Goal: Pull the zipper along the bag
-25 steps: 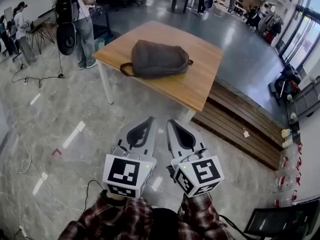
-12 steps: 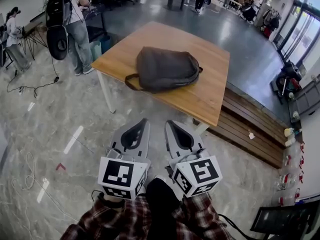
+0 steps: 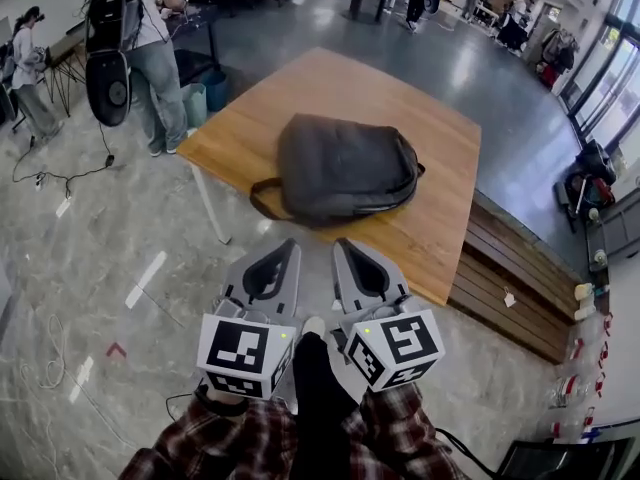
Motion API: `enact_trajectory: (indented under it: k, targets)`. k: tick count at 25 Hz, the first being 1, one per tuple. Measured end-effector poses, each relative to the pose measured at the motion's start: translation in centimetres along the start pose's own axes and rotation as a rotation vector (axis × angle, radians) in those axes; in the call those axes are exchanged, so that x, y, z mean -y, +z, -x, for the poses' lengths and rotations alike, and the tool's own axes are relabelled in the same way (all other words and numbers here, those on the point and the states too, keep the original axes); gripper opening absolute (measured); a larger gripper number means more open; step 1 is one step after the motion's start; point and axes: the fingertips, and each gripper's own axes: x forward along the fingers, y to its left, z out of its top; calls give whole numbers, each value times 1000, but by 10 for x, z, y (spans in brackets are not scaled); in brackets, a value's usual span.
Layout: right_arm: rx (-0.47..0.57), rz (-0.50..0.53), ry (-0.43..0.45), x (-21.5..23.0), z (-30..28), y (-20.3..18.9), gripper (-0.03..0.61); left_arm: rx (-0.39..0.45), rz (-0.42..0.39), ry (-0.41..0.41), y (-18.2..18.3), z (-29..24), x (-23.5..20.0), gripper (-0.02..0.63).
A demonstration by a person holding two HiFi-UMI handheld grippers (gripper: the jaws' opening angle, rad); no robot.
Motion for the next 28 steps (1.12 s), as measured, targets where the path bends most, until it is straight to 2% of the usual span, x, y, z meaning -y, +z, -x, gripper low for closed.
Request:
enact_trajectory:
  k: [3,8,14,22,28]
  targets:
    - [14,1,-4,36,-38,17,11,5,-16,-1,16,-52,-16,8]
    - [14,16,-46,121,-83,42,11,12,-27,-28,42,-151,-21,8]
    - [-8,8,-100,206,-121,49,11,-4,-21,-68,49,-243,-19,8]
    - [-37,-35,-160,250,-174,42,11,-47,-24,-131,48,-315,-44,8]
    - [-44,-70,-263,279,-202,36,11,-92,-37,-247,40,-357,-48,8]
